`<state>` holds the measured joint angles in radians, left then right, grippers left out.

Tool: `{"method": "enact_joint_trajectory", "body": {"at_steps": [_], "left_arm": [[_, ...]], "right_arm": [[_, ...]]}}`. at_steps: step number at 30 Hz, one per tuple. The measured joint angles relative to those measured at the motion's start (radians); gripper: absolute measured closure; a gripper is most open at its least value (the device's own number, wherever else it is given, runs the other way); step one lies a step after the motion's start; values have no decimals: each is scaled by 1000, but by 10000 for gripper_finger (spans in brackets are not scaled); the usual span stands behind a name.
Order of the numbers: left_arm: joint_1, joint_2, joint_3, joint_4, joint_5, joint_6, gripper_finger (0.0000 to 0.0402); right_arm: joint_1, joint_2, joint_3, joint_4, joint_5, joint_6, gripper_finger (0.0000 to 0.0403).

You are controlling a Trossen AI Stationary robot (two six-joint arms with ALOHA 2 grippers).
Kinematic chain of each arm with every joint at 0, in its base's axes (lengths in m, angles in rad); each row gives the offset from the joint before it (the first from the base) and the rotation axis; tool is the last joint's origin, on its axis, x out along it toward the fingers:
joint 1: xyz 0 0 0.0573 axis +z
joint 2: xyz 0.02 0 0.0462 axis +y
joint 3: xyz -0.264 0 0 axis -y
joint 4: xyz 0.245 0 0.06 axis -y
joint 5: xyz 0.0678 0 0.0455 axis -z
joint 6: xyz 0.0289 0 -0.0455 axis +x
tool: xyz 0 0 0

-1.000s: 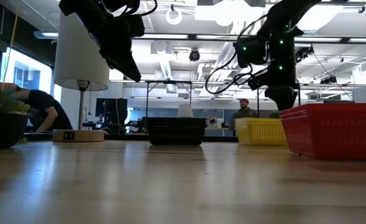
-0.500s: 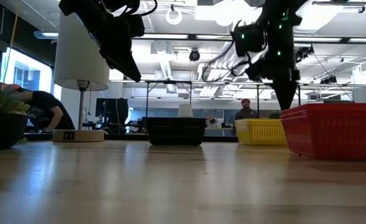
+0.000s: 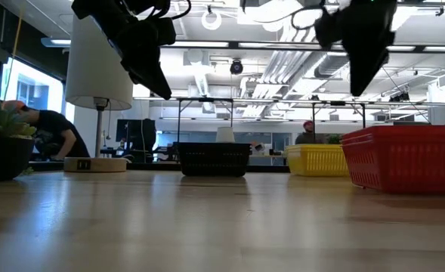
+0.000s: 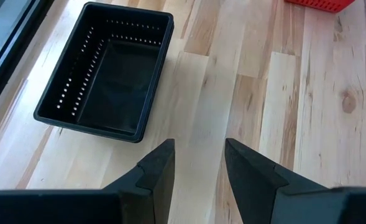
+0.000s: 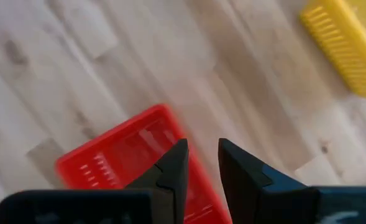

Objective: Stack baskets by color
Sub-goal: Adjust the stacked red bins

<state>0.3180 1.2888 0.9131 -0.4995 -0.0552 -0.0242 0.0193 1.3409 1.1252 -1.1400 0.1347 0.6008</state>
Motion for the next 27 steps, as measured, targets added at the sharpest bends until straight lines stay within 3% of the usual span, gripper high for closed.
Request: {"method": "enact_joint_trajectory", "body": {"at_steps": [18,27], "left_arm": [[0,0,0,0,0,-2,273],[0,0,0,0,0,-2,273]], "right_arm": [[528,0,-4,33,171,613,328],[651,0,-127,251,176,704,328]]}}
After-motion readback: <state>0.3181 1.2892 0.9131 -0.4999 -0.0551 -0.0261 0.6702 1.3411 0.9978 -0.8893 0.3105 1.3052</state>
